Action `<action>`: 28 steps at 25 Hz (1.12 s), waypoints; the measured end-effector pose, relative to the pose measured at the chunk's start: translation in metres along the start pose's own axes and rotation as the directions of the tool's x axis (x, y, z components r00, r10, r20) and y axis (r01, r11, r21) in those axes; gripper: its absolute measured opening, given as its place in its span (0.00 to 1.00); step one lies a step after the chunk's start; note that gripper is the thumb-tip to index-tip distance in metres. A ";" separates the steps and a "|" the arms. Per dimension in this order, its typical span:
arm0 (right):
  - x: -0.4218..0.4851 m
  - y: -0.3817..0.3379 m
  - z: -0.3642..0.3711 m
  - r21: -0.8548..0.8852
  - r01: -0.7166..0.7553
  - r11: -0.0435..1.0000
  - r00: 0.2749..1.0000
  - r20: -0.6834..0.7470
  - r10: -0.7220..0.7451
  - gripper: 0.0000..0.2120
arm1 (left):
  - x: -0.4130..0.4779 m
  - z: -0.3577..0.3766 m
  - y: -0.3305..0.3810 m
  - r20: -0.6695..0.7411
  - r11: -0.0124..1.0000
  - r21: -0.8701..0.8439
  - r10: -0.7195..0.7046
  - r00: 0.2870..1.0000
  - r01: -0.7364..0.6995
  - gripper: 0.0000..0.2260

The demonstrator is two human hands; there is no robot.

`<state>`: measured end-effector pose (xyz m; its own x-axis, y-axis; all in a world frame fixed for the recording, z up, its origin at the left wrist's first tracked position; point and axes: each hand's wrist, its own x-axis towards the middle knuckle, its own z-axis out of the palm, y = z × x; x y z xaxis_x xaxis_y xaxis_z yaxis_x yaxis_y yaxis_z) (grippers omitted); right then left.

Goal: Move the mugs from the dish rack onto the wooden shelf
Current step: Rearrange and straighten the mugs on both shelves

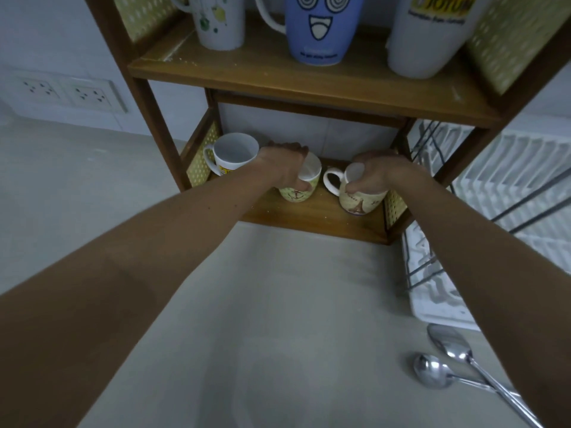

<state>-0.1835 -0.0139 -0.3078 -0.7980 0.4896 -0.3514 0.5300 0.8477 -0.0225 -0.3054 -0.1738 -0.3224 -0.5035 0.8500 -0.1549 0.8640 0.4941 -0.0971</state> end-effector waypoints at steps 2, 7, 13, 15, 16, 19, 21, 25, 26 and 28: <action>0.000 -0.001 -0.002 -0.019 0.035 0.999 0.999 -0.005 -0.035 0.32 | 0.001 0.002 -0.002 -0.011 1.000 -0.007 0.009 1.000 -0.009 0.37; -0.002 -0.002 0.003 -0.065 0.089 0.994 0.994 -0.056 -0.093 0.31 | 0.002 0.004 -0.002 -0.036 1.000 0.005 0.014 0.999 -0.014 0.36; -0.001 -0.004 0.002 -0.064 0.089 0.994 0.996 -0.003 -0.089 0.37 | -0.004 -0.001 -0.009 0.057 0.999 -0.046 0.022 0.998 -0.019 0.45; -0.001 -0.010 -0.002 0.010 0.078 0.997 0.996 0.036 -0.078 0.39 | -0.007 -0.009 -0.023 0.100 0.985 -0.172 0.015 0.995 0.002 0.46; -0.002 -0.016 -0.004 0.060 0.084 0.995 0.996 0.004 -0.084 0.39 | -0.008 -0.014 -0.035 0.106 0.977 -0.212 -0.017 0.994 0.039 0.45; 0.001 -0.042 -0.010 0.159 0.148 0.976 0.984 -0.125 -0.129 0.40 | -0.011 -0.026 -0.078 0.207 0.971 -0.154 -0.152 0.966 0.185 0.45; 0.005 -0.062 -0.007 0.121 0.174 0.977 0.983 -0.083 -0.165 0.45 | -0.017 -0.023 -0.094 0.279 0.976 -0.064 -0.182 0.943 0.207 0.46; 0.013 -0.079 0.012 0.031 0.195 0.980 0.974 -0.119 -0.190 0.45 | -0.022 -0.008 -0.097 0.145 0.991 0.000 -0.133 0.980 0.134 0.41; 0.014 -0.079 0.015 0.037 0.196 0.980 0.972 -0.141 -0.189 0.45 | -0.022 -0.007 -0.098 0.121 0.991 0.012 -0.133 0.984 0.132 0.40; 0.016 -0.078 0.018 0.042 0.199 0.979 0.969 -0.157 -0.190 0.45 | -0.021 -0.007 -0.099 0.102 0.990 0.036 -0.142 0.985 0.139 0.38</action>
<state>-0.2323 -0.0756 -0.3283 -0.9193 0.3451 -0.1891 0.3720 0.9189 -0.1312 -0.3803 -0.2388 -0.3023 -0.6192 0.7478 -0.2395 0.7846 0.6008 -0.1528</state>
